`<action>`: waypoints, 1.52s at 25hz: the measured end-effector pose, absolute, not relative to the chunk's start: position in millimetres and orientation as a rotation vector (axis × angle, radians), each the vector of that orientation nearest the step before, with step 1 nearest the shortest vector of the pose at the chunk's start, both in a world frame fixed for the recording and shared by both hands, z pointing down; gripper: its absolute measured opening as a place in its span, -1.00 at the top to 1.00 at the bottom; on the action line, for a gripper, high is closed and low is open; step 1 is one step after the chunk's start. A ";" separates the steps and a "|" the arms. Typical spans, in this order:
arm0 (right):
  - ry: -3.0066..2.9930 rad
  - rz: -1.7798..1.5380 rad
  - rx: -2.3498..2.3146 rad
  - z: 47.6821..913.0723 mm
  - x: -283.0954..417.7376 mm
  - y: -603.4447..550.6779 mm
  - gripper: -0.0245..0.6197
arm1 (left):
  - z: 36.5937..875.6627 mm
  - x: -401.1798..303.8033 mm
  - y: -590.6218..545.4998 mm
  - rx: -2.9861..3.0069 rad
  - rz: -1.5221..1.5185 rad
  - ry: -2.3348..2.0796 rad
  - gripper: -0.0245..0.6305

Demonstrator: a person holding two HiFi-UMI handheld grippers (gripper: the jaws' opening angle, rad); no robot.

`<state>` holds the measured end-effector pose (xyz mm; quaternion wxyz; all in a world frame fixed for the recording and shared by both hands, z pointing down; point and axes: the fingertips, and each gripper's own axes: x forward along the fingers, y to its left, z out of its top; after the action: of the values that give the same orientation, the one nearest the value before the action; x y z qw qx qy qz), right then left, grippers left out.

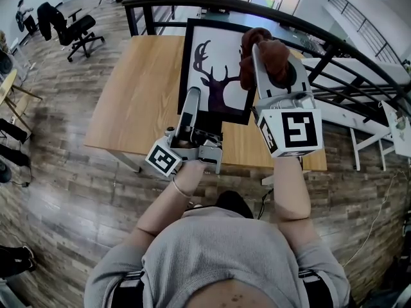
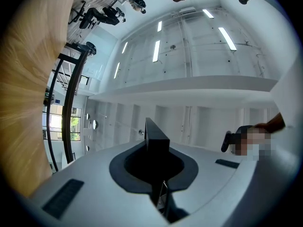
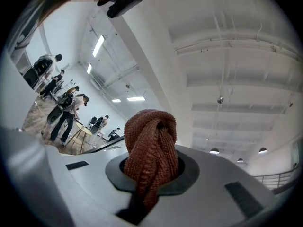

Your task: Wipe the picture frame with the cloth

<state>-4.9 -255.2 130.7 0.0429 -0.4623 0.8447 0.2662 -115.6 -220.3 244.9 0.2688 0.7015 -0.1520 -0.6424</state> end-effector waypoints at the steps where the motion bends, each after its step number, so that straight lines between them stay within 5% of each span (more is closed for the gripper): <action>1: 2.586 0.799 -1.416 133.0 -4.3 -255.9 0.78 | 245.7 -115.5 -220.8 1.891 -1.727 -0.412 0.87; 38: 2.728 0.575 -1.286 192.9 -5.0 -217.8 0.78 | 250.0 -115.8 -220.1 1.829 -1.773 -0.413 0.87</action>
<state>-5.0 -217.8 192.9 0.0356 -0.4187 0.8879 0.1872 -115.8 -220.1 250.0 0.2769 0.6810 -0.1539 -0.6602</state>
